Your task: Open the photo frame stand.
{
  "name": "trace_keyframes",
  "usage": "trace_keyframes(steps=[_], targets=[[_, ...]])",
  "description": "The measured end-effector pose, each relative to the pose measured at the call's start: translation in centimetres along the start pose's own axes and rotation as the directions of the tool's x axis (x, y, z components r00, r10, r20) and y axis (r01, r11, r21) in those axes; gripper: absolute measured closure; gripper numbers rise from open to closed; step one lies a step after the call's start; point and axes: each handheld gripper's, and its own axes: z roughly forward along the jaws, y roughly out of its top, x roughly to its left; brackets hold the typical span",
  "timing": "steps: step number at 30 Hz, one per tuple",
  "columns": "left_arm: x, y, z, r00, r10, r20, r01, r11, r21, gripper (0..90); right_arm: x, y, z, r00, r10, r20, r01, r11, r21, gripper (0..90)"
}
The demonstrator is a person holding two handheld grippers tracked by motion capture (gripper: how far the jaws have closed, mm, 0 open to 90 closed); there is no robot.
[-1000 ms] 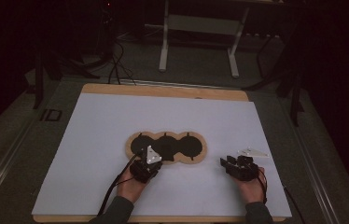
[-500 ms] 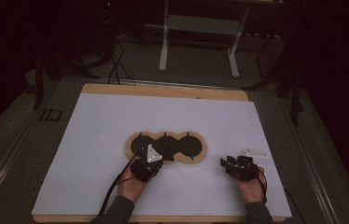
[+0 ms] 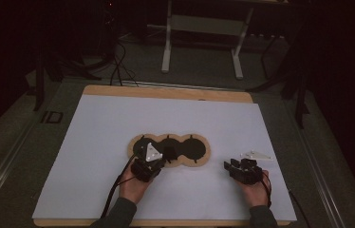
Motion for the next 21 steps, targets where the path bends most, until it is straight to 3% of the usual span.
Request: trace_keyframes(steps=[2,10,16,21], targets=[[0.26,0.63,-0.30,0.9999,-0.015,-0.001,0.015,0.9997,-0.020,89.6,-0.01,0.00,-0.01,1.0000,0.000,-0.001,0.000,1.000,0.001,62.6],[0.45,1.01,-0.16,0.9997,-0.024,-0.002,0.024,0.9997,-0.011,87.1,-0.03,0.01,-0.02,1.0000,0.001,-0.003,-0.001,1.000,0.000,62.6],[0.27,0.87,-0.13,0.9998,-0.017,0.008,0.017,0.9998,-0.007,75.6,-0.01,0.00,0.01,1.0000,-0.002,-0.003,0.002,1.000,0.001,62.6],[0.26,0.83,-0.32,0.9996,0.001,-0.027,-0.001,1.0000,-0.006,66.1,0.01,-0.01,0.02,1.0000,-0.003,-0.003,0.003,1.000,0.002,62.6]])
